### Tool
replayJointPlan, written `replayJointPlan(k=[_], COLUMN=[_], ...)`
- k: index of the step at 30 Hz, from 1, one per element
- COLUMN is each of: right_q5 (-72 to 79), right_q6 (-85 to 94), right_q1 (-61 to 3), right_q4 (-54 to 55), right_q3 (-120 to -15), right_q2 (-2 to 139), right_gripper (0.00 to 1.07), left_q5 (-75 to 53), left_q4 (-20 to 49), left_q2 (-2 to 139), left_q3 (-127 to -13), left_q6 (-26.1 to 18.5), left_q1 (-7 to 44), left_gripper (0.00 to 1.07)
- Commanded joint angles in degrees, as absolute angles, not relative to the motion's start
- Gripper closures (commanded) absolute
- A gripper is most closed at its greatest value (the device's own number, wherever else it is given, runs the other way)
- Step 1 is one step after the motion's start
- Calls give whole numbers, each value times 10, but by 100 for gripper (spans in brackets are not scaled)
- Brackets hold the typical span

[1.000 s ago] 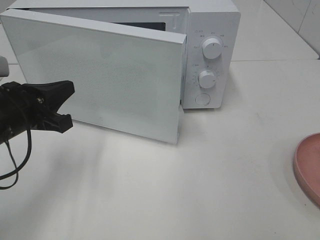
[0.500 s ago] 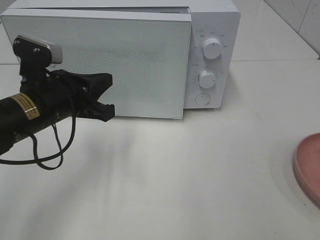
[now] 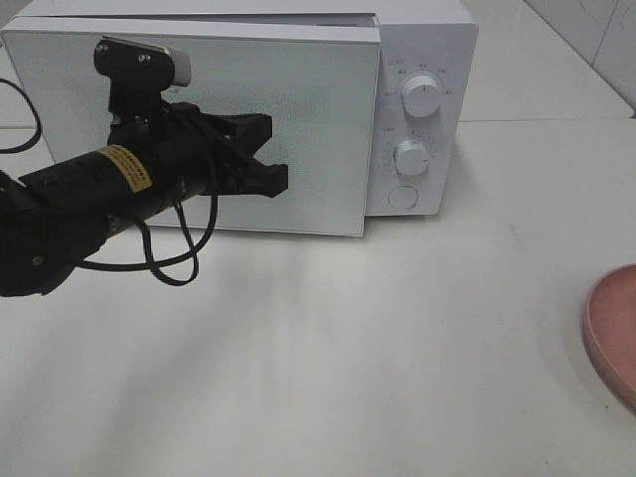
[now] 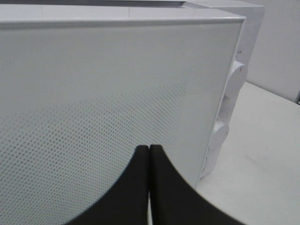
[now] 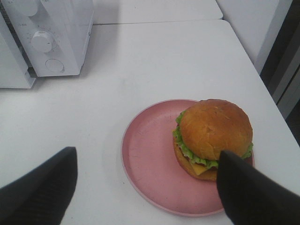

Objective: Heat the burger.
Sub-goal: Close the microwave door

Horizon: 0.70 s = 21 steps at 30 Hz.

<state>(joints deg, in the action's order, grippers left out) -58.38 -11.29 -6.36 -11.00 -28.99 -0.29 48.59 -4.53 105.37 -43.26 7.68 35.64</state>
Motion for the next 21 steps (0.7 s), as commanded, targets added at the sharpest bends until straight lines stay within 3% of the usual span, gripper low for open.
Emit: replayJointPlan(k=[1, 21], right_q5=[-578, -578], right_q6=[-105, -106], right_q1=[-59, -59], right_q4=[-113, -113], right_q3=[-289, -289], right_q2=[-17, -17], right_gripper=[31, 31], left_q5=[468, 417], left_q4=[-32, -13], left_q2=[1069, 1148], left_q3=[-470, -622], left_q6=[77, 76], left_q1=[364, 378], left_gripper=[107, 107])
